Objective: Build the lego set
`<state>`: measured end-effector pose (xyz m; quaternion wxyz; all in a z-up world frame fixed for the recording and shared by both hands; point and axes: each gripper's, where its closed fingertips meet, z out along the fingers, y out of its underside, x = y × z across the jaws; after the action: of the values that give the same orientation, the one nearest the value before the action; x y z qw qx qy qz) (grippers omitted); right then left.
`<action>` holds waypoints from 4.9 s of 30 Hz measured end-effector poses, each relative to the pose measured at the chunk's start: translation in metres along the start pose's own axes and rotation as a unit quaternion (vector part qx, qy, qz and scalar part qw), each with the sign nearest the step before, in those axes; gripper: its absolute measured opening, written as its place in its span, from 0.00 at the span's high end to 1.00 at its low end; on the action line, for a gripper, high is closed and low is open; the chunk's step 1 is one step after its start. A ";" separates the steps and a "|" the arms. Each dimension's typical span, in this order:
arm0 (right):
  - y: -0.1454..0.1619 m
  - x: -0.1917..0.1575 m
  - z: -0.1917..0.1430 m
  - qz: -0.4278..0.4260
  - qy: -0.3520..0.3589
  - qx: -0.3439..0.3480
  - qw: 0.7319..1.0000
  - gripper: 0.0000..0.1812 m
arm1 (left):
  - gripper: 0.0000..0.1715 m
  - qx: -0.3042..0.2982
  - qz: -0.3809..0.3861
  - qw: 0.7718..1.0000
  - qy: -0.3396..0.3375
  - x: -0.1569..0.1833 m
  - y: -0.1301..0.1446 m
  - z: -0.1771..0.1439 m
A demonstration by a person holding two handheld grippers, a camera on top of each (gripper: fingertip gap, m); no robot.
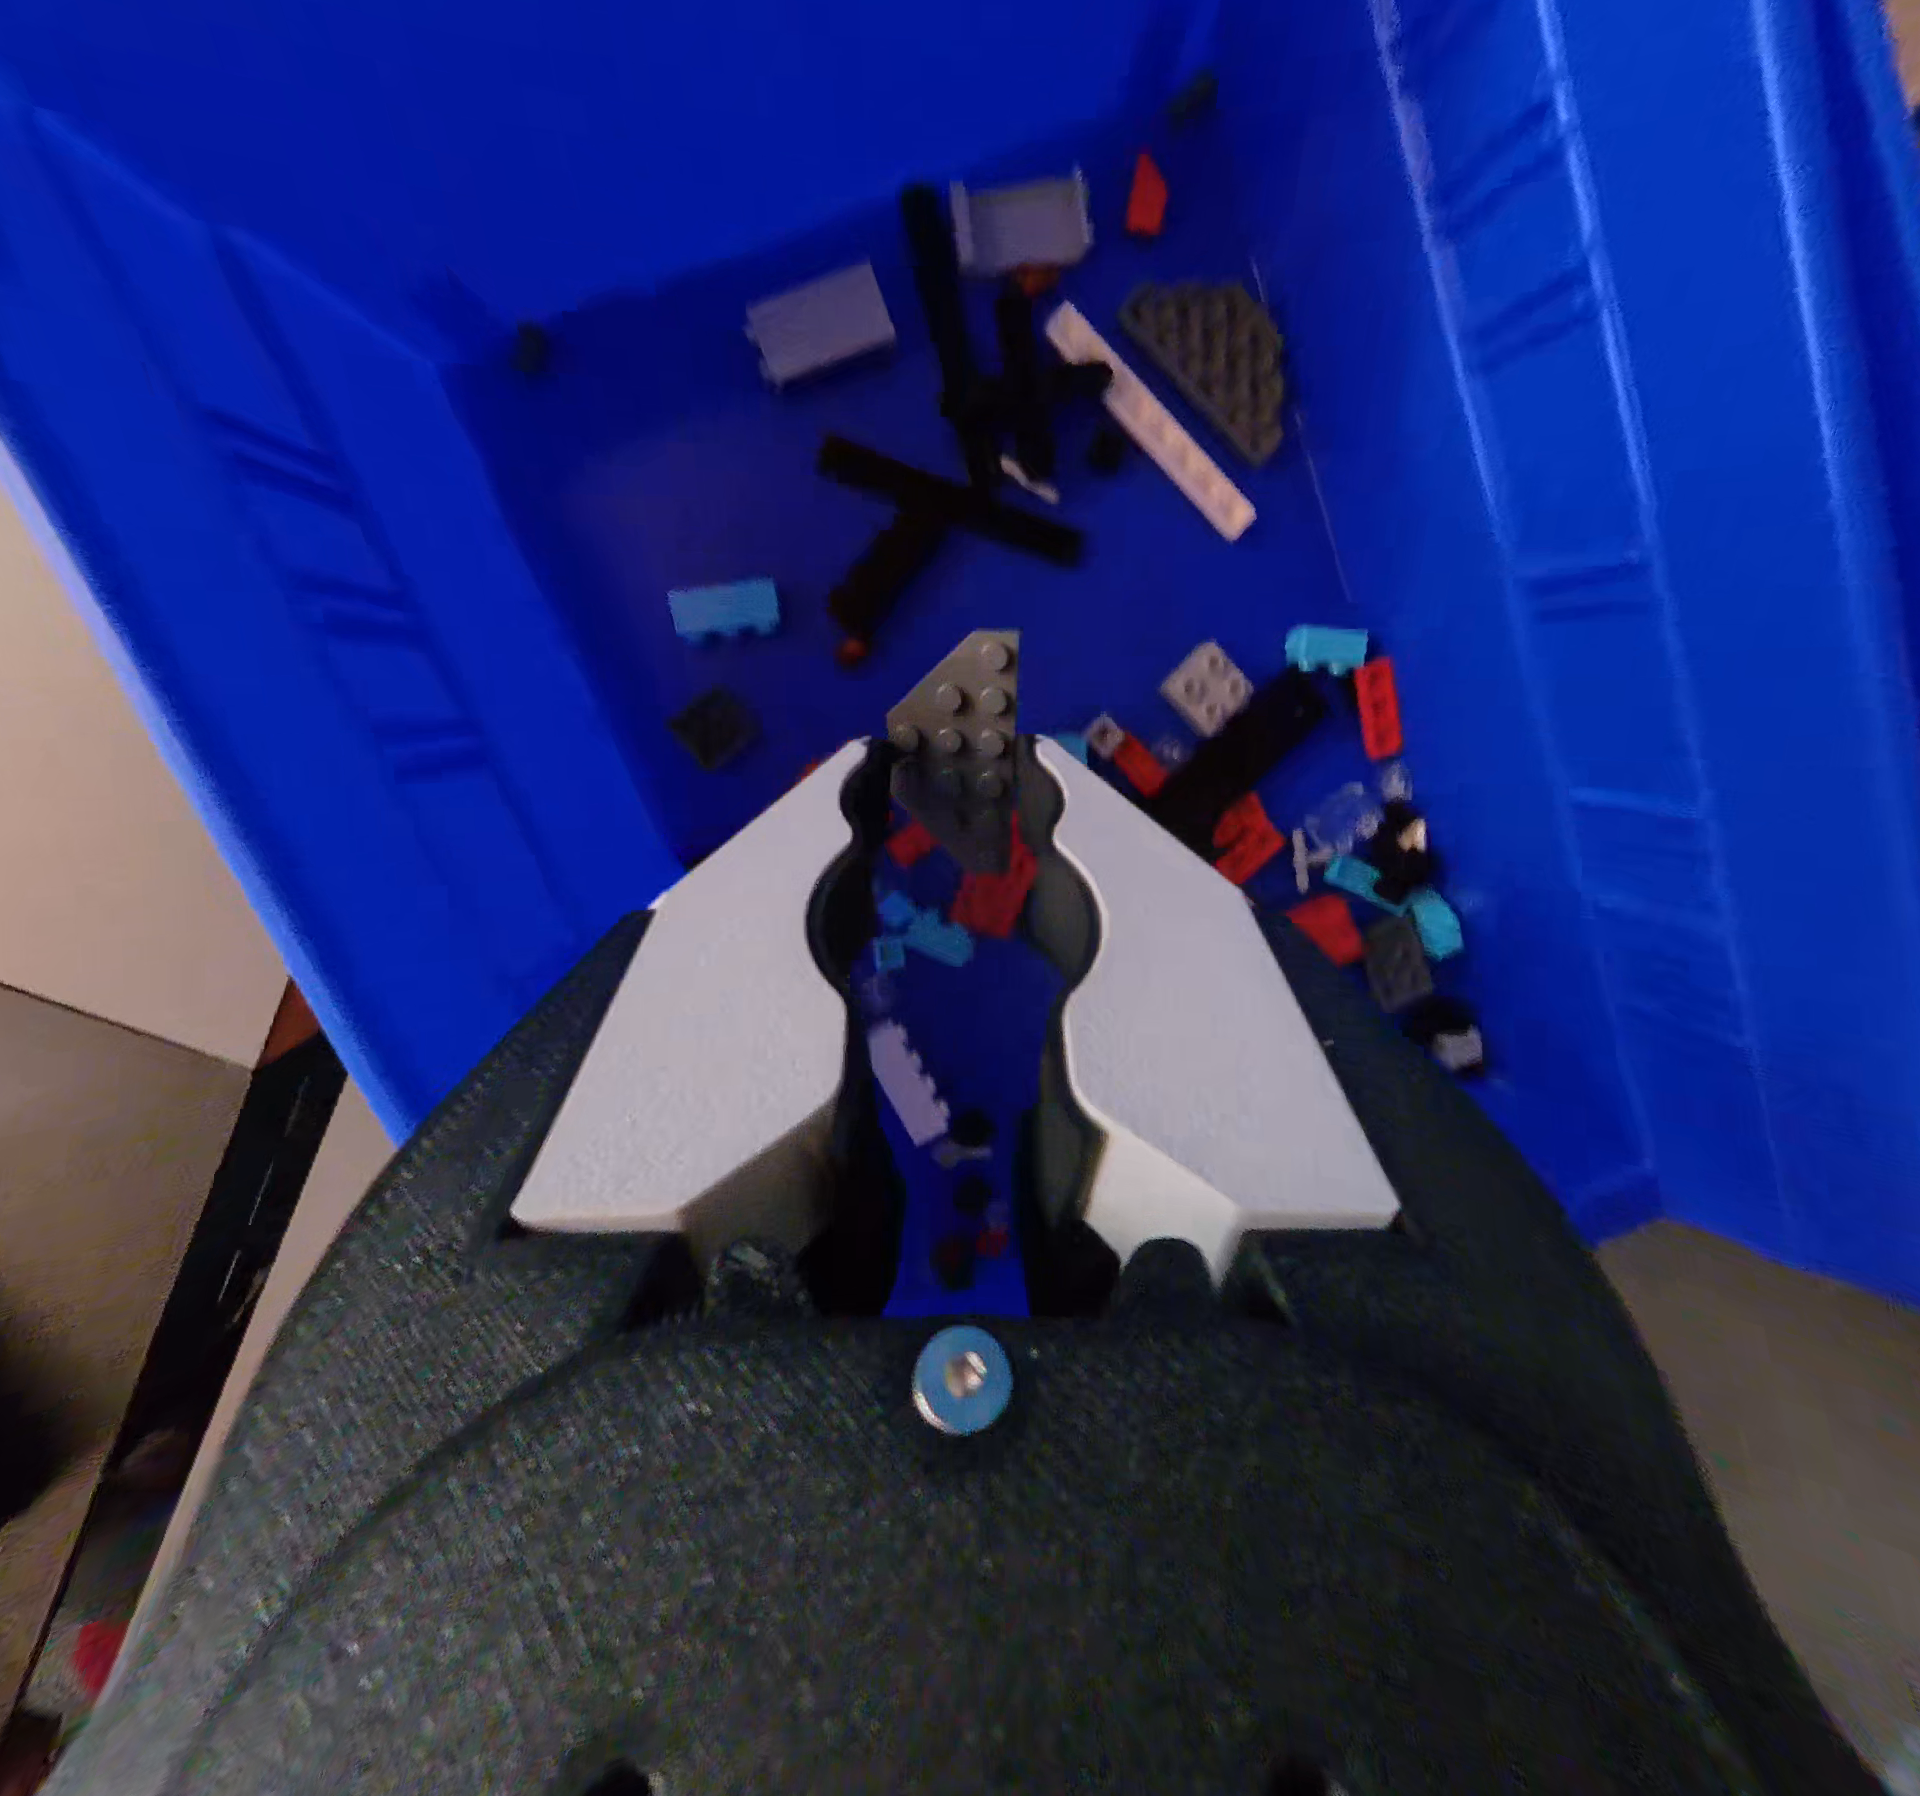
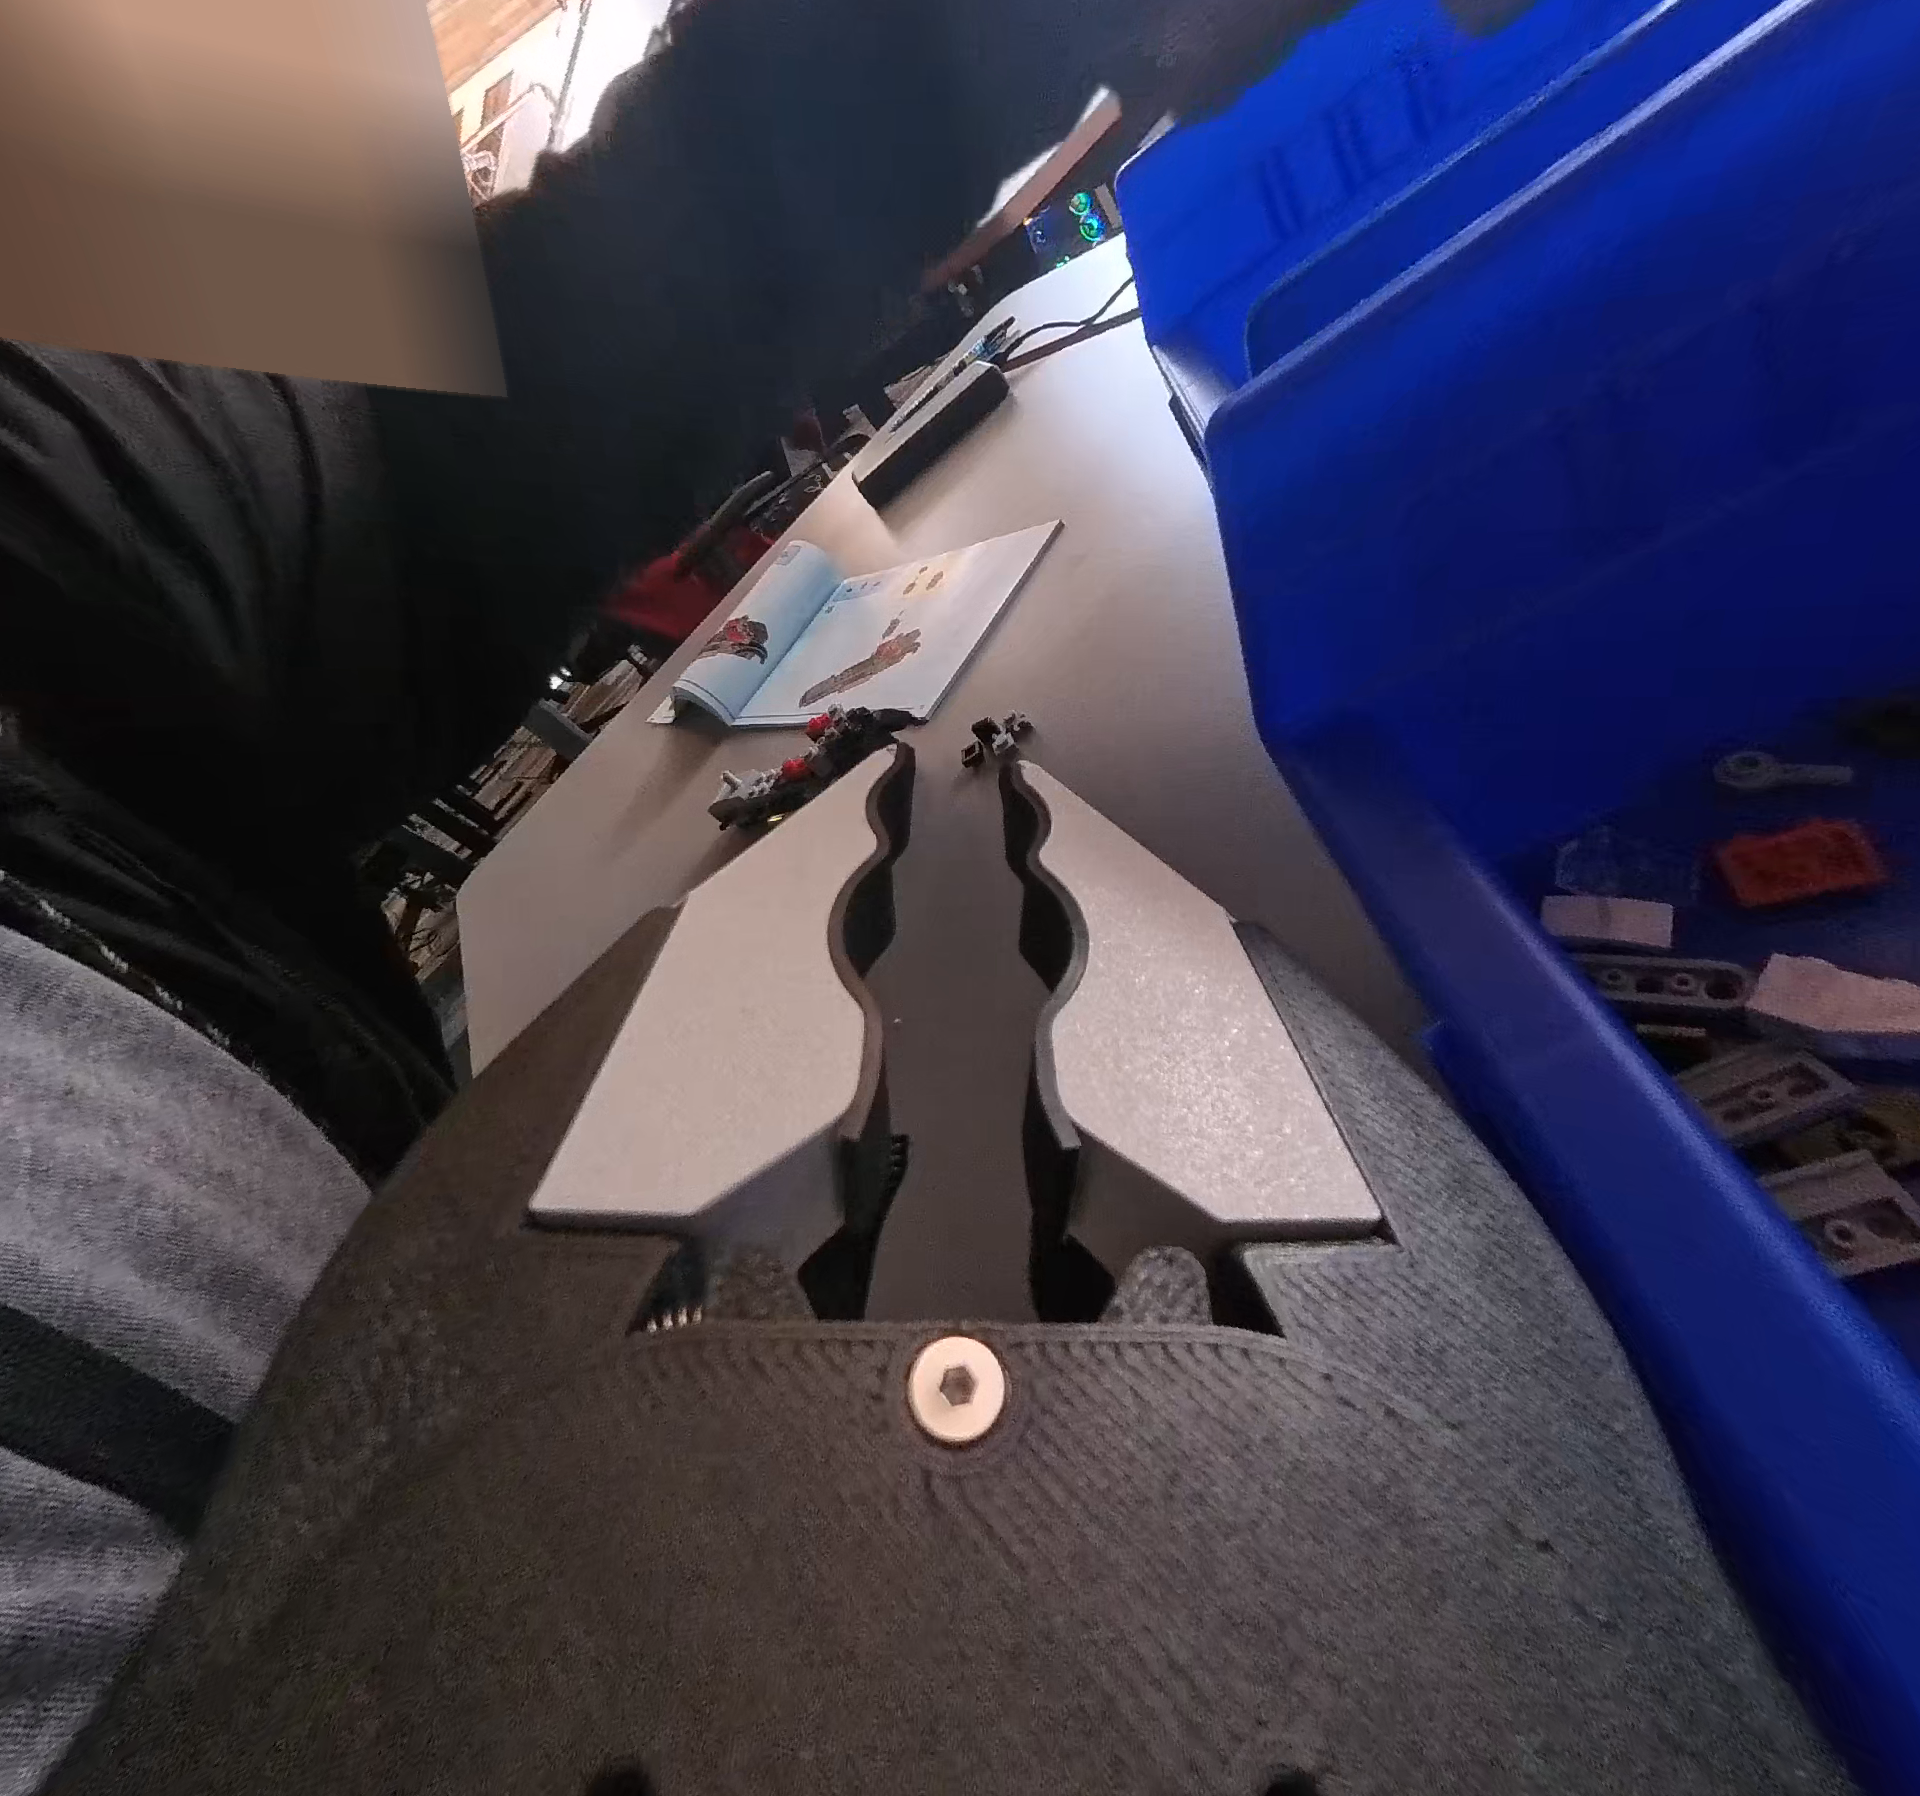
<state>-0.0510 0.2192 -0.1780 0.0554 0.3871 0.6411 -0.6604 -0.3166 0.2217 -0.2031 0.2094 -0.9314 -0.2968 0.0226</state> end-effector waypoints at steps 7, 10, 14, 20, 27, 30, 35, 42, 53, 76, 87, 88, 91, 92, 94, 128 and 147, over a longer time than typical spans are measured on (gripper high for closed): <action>-0.001 0.000 0.000 0.001 -0.002 0.002 1.000 0.90 | 0.85 0.007 -0.014 1.000 0.001 0.000 -0.019 0.023; -0.001 0.000 -0.001 0.002 -0.002 0.002 1.000 0.90 | 0.84 -0.018 -0.001 1.000 -0.002 0.003 -0.012 0.032; -0.001 0.000 -0.001 0.002 -0.003 0.004 1.000 0.90 | 0.74 -0.012 0.004 1.000 -0.013 0.006 -0.010 0.027; -0.001 0.000 -0.001 0.003 -0.003 0.003 1.000 0.90 | 0.74 0.000 0.033 0.999 0.004 0.029 0.020 -0.004; 0.001 0.000 0.001 0.000 0.001 -0.003 1.000 0.89 | 0.74 -0.052 0.053 0.994 0.076 0.071 0.096 -0.023; 0.002 0.001 0.002 -0.003 0.004 -0.007 1.000 0.89 | 0.79 -0.068 0.048 0.994 0.067 0.075 0.115 -0.023; 0.002 0.001 0.002 -0.004 0.006 -0.007 1.000 0.89 | 0.80 -0.071 0.027 0.995 0.070 0.075 0.123 -0.023; 0.002 0.001 0.002 -0.003 0.005 -0.007 1.000 0.88 | 0.80 -0.088 0.017 0.992 0.093 0.089 0.134 -0.020; 0.001 0.001 0.001 -0.003 0.005 -0.005 1.000 0.88 | 0.75 -0.063 0.003 0.991 0.116 0.106 0.132 -0.038; 0.003 0.002 0.003 -0.007 0.013 -0.013 1.000 0.88 | 0.69 -0.022 0.054 0.996 0.068 0.063 0.168 -0.066; 0.003 0.002 0.003 -0.006 0.011 -0.012 1.000 0.88 | 0.74 -0.032 0.135 0.990 0.027 0.055 0.174 -0.051; 0.003 0.002 0.003 -0.006 0.011 -0.012 1.000 0.88 | 0.74 -0.031 0.134 0.990 0.029 0.056 0.174 -0.051; 0.003 0.002 0.003 -0.006 0.011 -0.012 1.000 0.88 | 0.74 -0.029 0.131 0.990 0.036 0.059 0.173 -0.050; 0.003 0.002 0.003 -0.006 0.011 -0.012 1.000 0.88 | 0.74 -0.029 0.131 0.990 0.038 0.060 0.173 -0.050; 0.003 0.002 0.003 -0.006 0.011 -0.011 1.000 0.88 | 0.75 -0.029 0.130 0.990 0.042 0.062 0.173 -0.050; 0.003 0.002 0.003 -0.007 0.011 -0.012 1.000 0.88 | 0.75 0.022 0.094 0.994 0.048 0.060 0.170 -0.069; 0.003 0.002 0.003 -0.007 0.011 -0.011 1.000 0.88 | 0.75 0.028 0.093 0.994 0.052 0.063 0.167 -0.069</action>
<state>-0.0516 0.2170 -0.1817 0.0486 0.3893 0.6517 -0.6491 -0.1625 0.1079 -0.2023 0.2478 -0.9485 -0.1973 0.0019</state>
